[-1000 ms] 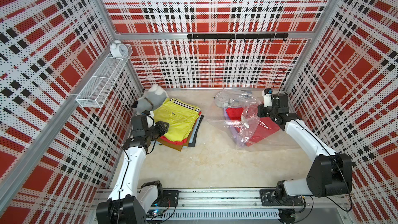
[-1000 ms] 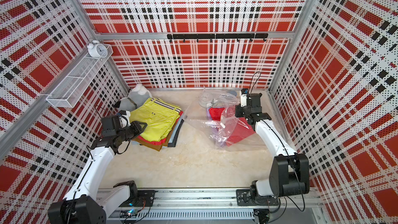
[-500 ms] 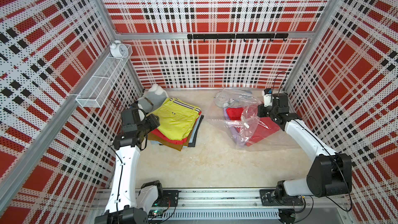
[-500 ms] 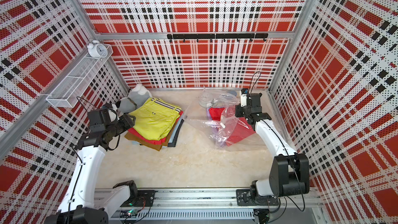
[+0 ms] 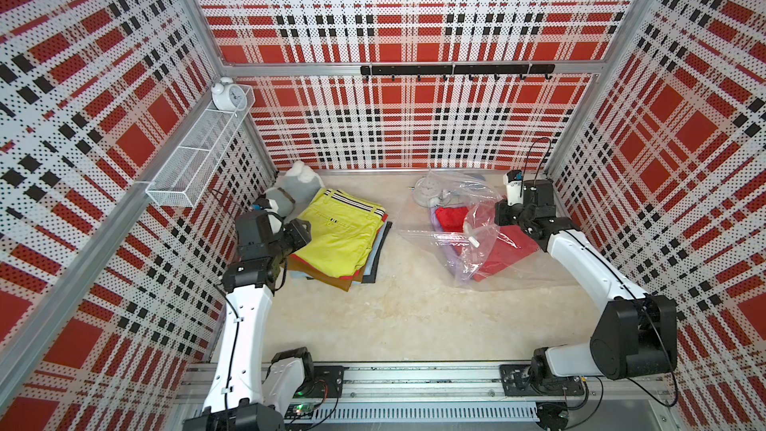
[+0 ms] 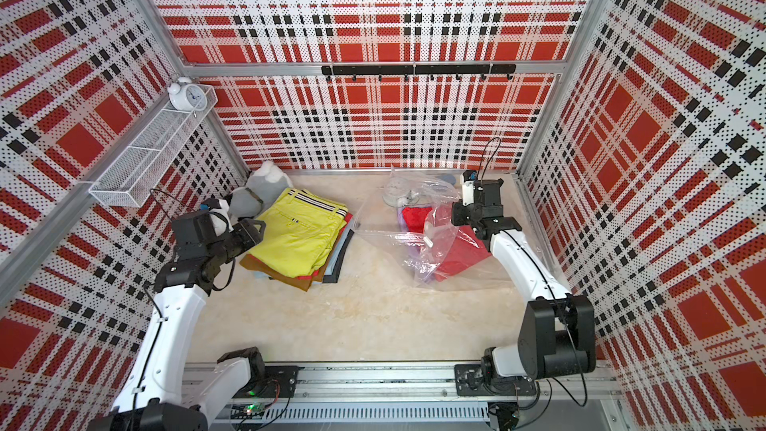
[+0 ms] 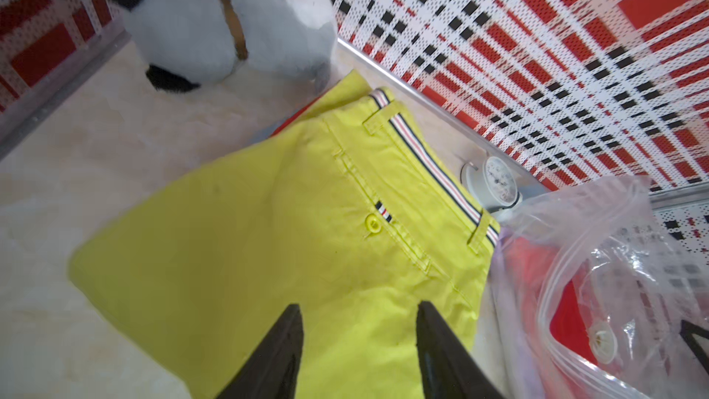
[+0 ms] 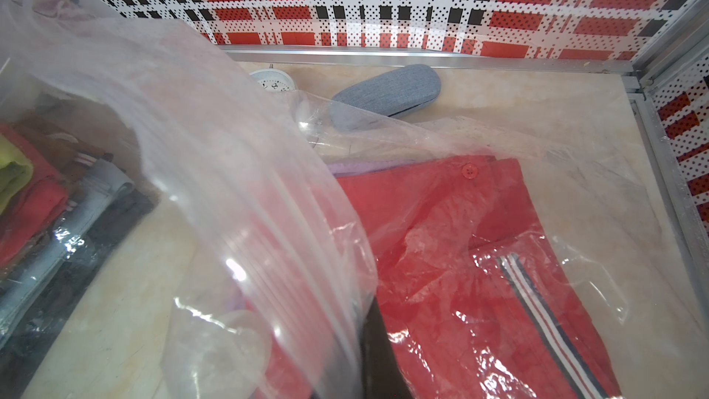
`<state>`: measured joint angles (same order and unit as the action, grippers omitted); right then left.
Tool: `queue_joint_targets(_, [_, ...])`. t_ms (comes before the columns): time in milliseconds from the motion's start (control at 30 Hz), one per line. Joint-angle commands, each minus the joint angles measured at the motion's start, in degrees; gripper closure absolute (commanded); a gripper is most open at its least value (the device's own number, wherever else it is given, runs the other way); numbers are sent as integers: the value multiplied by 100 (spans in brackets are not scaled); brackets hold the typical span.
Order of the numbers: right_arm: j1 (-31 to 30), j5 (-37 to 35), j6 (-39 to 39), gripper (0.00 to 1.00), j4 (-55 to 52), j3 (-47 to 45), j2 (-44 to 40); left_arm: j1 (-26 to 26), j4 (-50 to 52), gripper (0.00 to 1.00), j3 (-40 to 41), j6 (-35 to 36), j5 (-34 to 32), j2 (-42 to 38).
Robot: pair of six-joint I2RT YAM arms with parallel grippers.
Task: Take the trousers out of the vacuum bag
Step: Place the trousers at the center of the board.
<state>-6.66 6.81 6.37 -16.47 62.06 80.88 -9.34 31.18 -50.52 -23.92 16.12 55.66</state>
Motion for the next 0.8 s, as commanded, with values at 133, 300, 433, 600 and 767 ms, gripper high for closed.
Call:
queue_joint_targets(133, [-117, -39, 26, 100, -21, 289, 137, 1036, -302, 49, 527, -564, -1506, 310])
queue_joint_targets(300, [-165, -63, 31, 100, -39, 280, 147, 1602, -770, 49, 1144, -975, -2343, 529])
queue_joint_targets(433, [-165, -110, -9, 100, -110, 302, 106, 1620, -911, 49, 1340, -1071, -2419, 617])
queue_joint_targets(600, [-164, -65, -56, 100, -136, 315, 37, 1627, -903, 47, 1255, -950, -2417, 503])
queue_joint_targets(767, [-367, -34, -339, 100, -228, 413, -87, 2126, -984, 34, 634, -598, -2568, 360])
